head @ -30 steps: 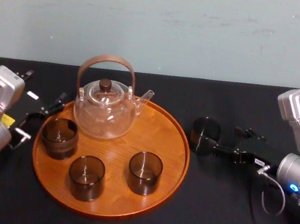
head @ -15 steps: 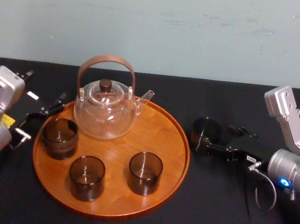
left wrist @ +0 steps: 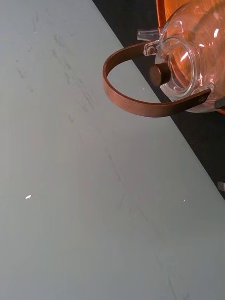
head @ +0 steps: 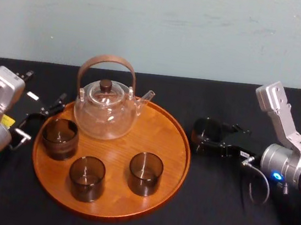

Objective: Pick up the glass from the table and place it on the tray.

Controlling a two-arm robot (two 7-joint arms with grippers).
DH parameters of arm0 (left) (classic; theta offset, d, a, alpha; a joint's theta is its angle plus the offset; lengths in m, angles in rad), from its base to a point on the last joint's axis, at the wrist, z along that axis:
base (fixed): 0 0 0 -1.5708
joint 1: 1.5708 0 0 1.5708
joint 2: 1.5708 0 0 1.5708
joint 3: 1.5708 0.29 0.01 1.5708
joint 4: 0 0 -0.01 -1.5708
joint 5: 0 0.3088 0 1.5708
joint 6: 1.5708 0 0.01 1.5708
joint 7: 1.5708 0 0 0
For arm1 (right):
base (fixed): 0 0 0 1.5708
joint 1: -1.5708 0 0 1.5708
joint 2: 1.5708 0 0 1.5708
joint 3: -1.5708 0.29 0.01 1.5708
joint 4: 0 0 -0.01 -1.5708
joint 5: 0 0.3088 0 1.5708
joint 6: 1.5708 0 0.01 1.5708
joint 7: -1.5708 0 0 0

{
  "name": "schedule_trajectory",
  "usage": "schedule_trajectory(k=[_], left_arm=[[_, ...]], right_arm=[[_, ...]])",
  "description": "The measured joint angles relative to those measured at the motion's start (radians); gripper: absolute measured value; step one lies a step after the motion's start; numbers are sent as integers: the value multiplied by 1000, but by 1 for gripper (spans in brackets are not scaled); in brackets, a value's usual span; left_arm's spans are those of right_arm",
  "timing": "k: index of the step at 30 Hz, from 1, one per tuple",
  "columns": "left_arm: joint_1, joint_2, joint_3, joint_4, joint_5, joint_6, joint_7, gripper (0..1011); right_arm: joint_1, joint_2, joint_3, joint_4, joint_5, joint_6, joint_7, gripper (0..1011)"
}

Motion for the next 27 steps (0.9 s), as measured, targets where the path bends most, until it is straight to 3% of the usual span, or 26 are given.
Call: schedule_trajectory(k=[17,27], left_arm=[[0,0,0,0,0,0,0,1001],[0,0,0,0,0,0,0,1001]], right_arm=[[54,-44,-26,74,-46,-7,15,1002],[54,-43,-26,74,-47,-8,13,1002]])
